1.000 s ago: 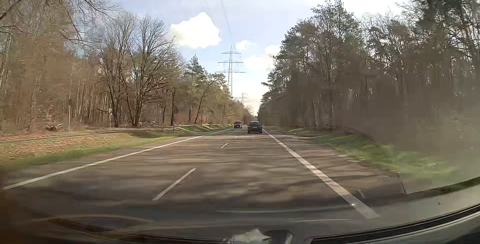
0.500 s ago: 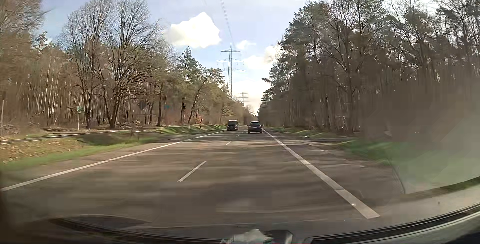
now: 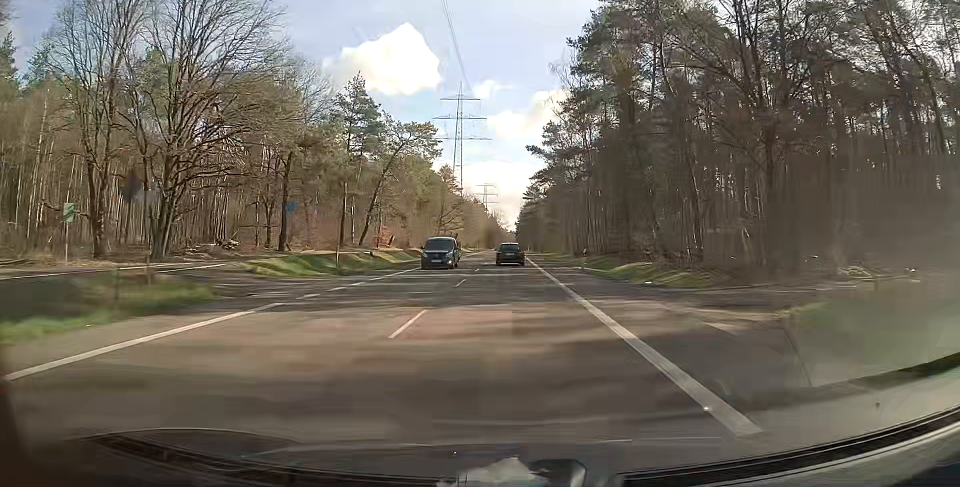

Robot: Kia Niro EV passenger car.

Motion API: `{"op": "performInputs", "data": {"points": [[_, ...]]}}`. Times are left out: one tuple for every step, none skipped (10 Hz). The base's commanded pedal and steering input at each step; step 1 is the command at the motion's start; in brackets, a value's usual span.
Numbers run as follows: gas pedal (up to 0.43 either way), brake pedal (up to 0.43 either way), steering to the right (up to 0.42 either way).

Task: Follow the waypoints while adhering to traffic rules and regulations

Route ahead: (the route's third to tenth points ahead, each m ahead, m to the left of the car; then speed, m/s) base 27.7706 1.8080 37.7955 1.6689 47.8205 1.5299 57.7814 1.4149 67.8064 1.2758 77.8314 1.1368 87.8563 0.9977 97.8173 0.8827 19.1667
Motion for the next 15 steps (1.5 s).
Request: {"op": "performInputs", "data": {"points": [[0.197,0.0,0.0],[0.209,0.0,0.0],[0.209,0.0,0.0],[0.209,0.0,0.0],[0.209,0.0,0.0],[0.209,0.0,0.0],[0.22,0.0,0.0],[0.24,0.0,0.0],[0.24,0.0,0.0],[0.24,0.0,0.0],[0.24,0.0,0.0],[0.24,0.0,0.0],[0.24,0.0,0.0],[0.24,0.0,0.0],[0.24,0.0,0.0]]}}
